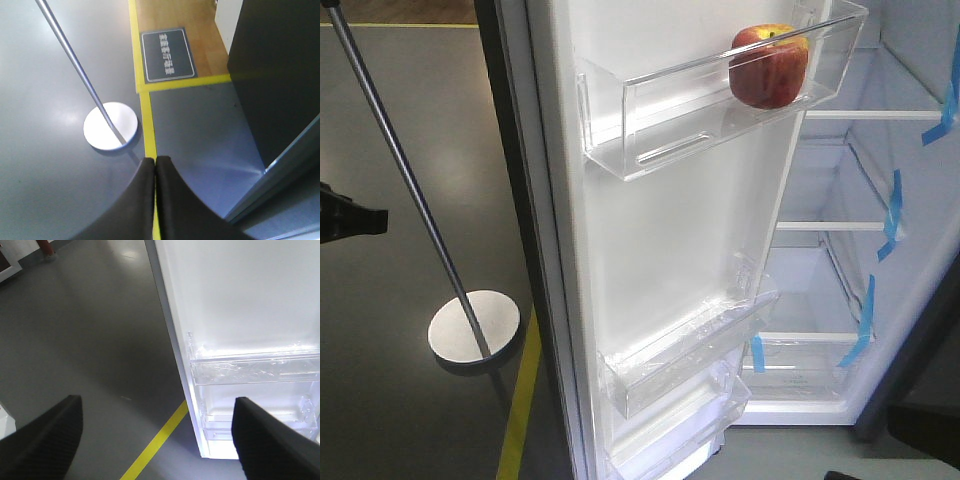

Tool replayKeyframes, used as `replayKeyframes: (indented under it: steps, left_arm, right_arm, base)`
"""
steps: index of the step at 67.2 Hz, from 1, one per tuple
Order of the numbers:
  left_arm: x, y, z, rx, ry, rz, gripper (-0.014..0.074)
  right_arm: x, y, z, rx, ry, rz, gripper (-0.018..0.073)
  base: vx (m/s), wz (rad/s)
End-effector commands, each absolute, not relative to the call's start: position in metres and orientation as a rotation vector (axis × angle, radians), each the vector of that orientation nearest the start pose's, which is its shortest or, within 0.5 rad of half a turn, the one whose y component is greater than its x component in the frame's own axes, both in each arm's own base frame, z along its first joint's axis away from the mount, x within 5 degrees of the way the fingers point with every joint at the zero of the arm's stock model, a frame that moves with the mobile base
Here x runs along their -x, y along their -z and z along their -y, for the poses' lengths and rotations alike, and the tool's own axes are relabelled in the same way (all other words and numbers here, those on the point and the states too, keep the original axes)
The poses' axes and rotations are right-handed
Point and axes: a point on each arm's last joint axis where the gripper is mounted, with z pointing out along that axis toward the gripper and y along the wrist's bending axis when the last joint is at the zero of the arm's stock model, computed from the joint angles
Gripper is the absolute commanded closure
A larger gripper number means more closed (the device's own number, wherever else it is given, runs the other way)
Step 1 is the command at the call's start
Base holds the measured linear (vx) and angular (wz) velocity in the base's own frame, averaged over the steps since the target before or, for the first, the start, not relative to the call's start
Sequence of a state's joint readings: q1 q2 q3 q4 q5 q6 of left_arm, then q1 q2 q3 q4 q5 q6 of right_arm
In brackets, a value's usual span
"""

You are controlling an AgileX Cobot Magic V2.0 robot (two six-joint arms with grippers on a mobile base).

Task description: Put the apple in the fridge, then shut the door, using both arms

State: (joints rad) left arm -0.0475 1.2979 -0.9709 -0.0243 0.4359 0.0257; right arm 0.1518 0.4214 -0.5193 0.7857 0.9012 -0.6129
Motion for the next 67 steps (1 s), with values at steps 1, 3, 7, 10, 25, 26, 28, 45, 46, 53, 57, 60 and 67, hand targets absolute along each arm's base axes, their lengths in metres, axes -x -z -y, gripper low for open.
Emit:
replayKeyframes:
  steps: [1, 3, 7, 10, 25, 26, 28, 45, 46, 53, 57, 60, 67]
  left_arm:
    - [-0.303, -0.328, 0.017, -0.089, 0.046, -2.162, 0.0603]
    - [-0.309, -0.328, 0.019, -0.096, 0.063, -2.169, 0.0603]
    - [-0.323, -0.328, 0.023, -0.127, 0.101, -2.171, 0.0603]
    - [-0.334, -0.329, 0.027, -0.168, 0.126, -2.167, 0.0603]
    - [-0.381, -0.331, 0.047, -0.265, 0.359, -2.16, 0.0603]
    - [-0.384, -0.333, 0.048, -0.269, 0.372, -2.152, 0.0603]
    - [-0.39, -0.332, 0.051, -0.267, 0.412, -2.152, 0.0603]
    - [-0.425, -0.32, 0.073, -0.312, 0.636, -2.15, 0.0603]
    - [-0.426, -0.32, 0.075, -0.316, 0.644, -2.148, 0.0603]
    - [-0.429, -0.314, 0.085, -0.333, 0.702, -2.145, 0.0603]
    - [-0.429, -0.312, 0.092, -0.369, 0.714, -2.143, 0.0603]
    - [-0.428, -0.312, 0.096, -0.395, 0.714, -2.14, 0.0603]
    - [-0.425, -0.312, 0.106, -0.432, 0.727, -2.138, 0.0603]
  right_arm:
    - [-0.06, -0.314, -0.06, 0.526, -0.691, -1.947, -0.002]
    - [-0.06, -0.314, -0.06, 0.526, -0.691, -1.947, -0.002]
    - [-0.06, -0.314, -0.06, 0.526, -0.691, -1.947, -0.002]
    - [-0.06, -0.314, -0.06, 0.526, -0.691, -1.947, -0.002]
    - [-0.059, -0.314, -0.06, 0.528, -0.692, -1.949, -0.002]
    - [-0.059, -0.314, -0.06, 0.528, -0.692, -1.949, -0.002]
    - [-0.059, -0.314, -0.06, 0.528, -0.692, -1.949, -0.002]
    - [-0.059, -0.314, -0.06, 0.528, -0.692, -1.949, -0.002]
    - [-0.059, -0.314, -0.06, 0.528, -0.692, -1.949, -0.002]
    - [-0.059, -0.314, -0.06, 0.528, -0.692, -1.949, -0.002]
    - [-0.059, -0.314, -0.06, 0.528, -0.692, -1.949, -0.002]
    - [-0.059, -0.314, -0.06, 0.528, -0.692, -1.949, -0.002]
    - [-0.059, -0.314, -0.06, 0.528, -0.692, -1.949, -0.002]
  base:
    - [0.0, 0.0]
    - [0.0, 0.0]
    - [0.0, 0.0]
    - [0.0, 0.0]
    - [0.0, 0.0]
    - [0.0, 0.0]
    - [0.0, 0.0]
    - [0.0, 0.0]
    - [0.0, 0.0]
    - [0.0, 0.0]
    - [0.0, 0.0]
    - [0.0, 0.0]
    - [0.0, 0.0]
